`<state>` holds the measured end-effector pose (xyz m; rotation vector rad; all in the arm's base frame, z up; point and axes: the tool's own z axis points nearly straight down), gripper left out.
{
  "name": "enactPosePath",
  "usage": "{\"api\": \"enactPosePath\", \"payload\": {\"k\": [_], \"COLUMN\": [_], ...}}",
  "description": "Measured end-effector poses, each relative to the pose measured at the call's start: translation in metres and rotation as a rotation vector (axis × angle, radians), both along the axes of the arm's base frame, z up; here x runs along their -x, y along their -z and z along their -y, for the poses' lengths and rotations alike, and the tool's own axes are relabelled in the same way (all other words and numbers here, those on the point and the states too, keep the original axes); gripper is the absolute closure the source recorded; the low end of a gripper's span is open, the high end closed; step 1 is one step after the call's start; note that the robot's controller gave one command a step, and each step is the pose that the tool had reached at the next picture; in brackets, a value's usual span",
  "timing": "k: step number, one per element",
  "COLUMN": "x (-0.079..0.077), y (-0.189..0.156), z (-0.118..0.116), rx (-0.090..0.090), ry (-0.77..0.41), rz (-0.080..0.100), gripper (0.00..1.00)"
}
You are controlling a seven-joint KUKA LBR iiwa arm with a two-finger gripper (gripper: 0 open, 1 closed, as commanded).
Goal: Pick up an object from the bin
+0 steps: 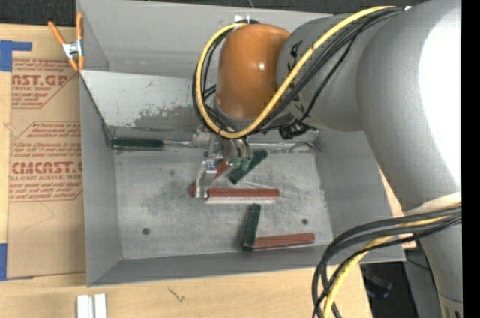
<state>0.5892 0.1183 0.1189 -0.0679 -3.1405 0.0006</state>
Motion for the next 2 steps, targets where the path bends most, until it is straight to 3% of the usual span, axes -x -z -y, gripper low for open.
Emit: {"api": "enactPosePath", "payload": {"k": [1, 2], "x": [0.033, 0.013], "y": [0.019, 0.039], "z": [0.064, 0.071], "rx": [0.000, 0.001], "ry": [0.014, -0.127], "rz": [0.001, 0.012], "gripper": [0.00, 0.00]}}
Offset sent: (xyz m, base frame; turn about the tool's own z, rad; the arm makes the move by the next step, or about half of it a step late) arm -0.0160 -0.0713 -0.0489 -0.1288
